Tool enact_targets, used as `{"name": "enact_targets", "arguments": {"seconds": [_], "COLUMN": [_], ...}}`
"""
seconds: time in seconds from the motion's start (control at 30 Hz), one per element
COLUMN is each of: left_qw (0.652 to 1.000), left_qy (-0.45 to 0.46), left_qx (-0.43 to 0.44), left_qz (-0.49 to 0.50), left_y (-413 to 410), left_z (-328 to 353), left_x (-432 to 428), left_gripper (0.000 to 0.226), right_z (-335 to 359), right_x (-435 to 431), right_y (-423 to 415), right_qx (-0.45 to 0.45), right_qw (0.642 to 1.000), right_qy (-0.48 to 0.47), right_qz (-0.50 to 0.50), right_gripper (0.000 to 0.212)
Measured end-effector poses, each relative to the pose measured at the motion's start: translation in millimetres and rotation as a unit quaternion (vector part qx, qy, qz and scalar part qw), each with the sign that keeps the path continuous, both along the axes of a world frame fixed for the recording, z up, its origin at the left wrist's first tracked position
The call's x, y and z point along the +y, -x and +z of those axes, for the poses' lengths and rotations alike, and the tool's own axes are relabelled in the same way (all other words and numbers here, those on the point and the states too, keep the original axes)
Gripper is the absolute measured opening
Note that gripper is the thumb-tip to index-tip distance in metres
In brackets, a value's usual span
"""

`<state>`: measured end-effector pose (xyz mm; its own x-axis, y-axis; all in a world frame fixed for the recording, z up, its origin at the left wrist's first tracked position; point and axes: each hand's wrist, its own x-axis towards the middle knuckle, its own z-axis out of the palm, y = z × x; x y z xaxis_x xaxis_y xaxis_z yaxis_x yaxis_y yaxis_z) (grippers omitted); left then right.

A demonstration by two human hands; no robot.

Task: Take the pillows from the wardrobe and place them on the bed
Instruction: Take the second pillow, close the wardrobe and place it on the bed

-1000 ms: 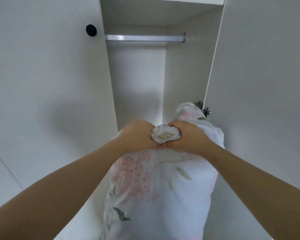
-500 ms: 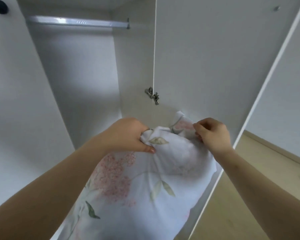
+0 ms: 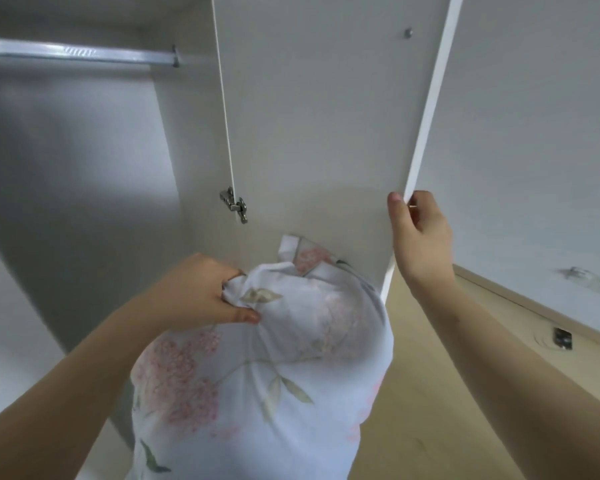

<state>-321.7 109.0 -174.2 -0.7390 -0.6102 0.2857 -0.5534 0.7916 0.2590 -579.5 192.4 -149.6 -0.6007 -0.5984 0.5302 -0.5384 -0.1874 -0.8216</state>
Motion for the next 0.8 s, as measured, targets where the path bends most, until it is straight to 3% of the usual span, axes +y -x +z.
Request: {"name": "enact_targets", "arguments": {"seconds": [0.13,0.3,0.4,0.57,0.8], "left_qw": [1.0,0.999,0.998,0.993,0.982], "left_qy": [0.027,0.023,0.027,0.047,0.063], "left_qx": [0.0,-0.002,0.008,-0.011,-0.023], "left_qz": [0.005,0.032,0.058,0.109,0.175], "left_y": [-16,-46,-69,-119,-196], "left_z": [3,13,21,27,36], "left_x": [8,12,10,15,38], "left_gripper": [0.057,0.049,0.072,0.084,0.08], "right_z": [3,0,0,-1,-3], "right_x": [1,5,7,8,-8], "right_y": [-6,-20,-40,-84,-155], "right_qx": [0.009,0.034,0.052,0.054,0.018], "right_qw": [1.0,0.998,0.997,0.988,0.973], "right_qy": [-0.006,0.044,0.063,0.093,0.093], "right_qz": [-0.022,-0.01,0.017,0.114,0.212], "right_gripper": [0.041,0.047,0.051,0.065,0.052]}}
